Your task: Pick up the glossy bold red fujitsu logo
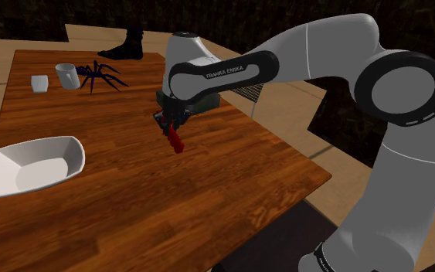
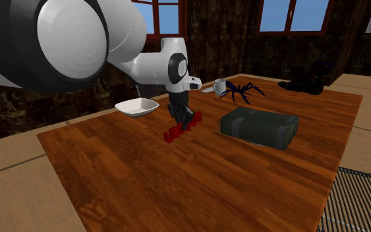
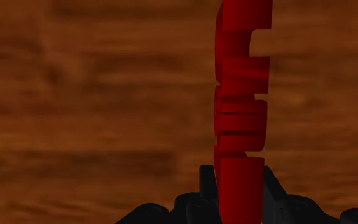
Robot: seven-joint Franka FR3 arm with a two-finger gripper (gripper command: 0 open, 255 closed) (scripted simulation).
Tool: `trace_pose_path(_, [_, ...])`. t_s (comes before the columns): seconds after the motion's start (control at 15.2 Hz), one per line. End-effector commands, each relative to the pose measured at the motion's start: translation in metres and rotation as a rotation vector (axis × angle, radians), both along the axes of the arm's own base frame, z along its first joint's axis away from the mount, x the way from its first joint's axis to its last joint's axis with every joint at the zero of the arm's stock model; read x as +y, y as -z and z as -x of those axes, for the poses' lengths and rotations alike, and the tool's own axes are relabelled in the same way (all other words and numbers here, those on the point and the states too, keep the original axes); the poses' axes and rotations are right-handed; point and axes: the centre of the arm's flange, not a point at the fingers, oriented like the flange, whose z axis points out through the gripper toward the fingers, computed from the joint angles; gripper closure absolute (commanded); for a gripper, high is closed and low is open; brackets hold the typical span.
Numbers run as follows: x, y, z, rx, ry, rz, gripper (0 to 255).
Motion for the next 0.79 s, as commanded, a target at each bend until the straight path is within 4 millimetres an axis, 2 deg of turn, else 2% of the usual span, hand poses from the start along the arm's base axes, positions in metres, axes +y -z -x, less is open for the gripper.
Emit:
trace_pose_path(0.0, [-0.001,-0.011,0.0,0.0,0.0,0.0,255])
trace_pose_path(0.59, [-0.001,-0.058,0.0,0.0,0.0,0.0,255])
trace_pose_path(0.73, [-0.001,-0.059,0.0,0.0,0.0,0.0,255])
